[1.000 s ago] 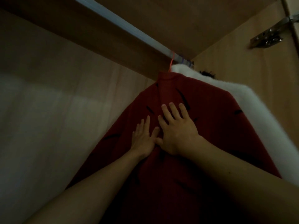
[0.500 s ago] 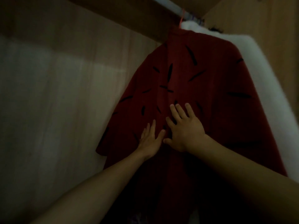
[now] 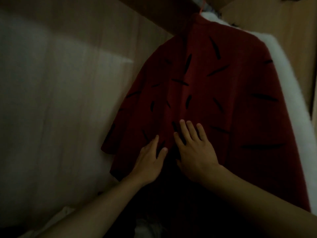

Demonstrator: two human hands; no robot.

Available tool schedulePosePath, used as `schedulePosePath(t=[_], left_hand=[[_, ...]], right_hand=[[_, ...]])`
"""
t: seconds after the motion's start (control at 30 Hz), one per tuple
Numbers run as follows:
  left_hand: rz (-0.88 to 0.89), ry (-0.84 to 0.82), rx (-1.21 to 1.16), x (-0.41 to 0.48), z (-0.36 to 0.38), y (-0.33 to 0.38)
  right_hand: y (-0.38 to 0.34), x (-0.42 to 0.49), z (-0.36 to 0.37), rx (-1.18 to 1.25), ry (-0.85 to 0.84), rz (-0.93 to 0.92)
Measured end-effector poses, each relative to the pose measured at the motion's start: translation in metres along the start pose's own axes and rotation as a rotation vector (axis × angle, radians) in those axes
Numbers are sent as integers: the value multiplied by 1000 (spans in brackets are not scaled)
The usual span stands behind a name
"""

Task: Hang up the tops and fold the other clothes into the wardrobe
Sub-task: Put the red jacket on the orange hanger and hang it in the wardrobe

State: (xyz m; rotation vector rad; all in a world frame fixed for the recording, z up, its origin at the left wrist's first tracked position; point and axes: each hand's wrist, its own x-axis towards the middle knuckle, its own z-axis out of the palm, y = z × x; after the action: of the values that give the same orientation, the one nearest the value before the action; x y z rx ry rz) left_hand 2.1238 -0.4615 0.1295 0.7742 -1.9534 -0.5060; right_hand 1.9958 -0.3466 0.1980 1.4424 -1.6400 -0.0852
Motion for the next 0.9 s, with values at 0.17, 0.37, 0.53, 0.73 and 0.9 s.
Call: schedulePosePath(t=[0.17, 0.37, 0.53, 0.73, 0.9], left_hand=[[22, 87, 27, -30, -7, 5], [90, 112, 259, -58, -51, 36], [126, 166, 403, -87, -82, 78], [113, 136, 573, -153, -84, 134], [35, 170, 614, -208, -72, 177]], right_hand=[[-5, -26, -17, 87, -2, -20], [-5, -58, -48, 259, 58, -46], [0, -86, -70, 348, 123, -74], [21, -130, -87, 457, 193, -105], [35, -173, -86, 635, 188, -136]])
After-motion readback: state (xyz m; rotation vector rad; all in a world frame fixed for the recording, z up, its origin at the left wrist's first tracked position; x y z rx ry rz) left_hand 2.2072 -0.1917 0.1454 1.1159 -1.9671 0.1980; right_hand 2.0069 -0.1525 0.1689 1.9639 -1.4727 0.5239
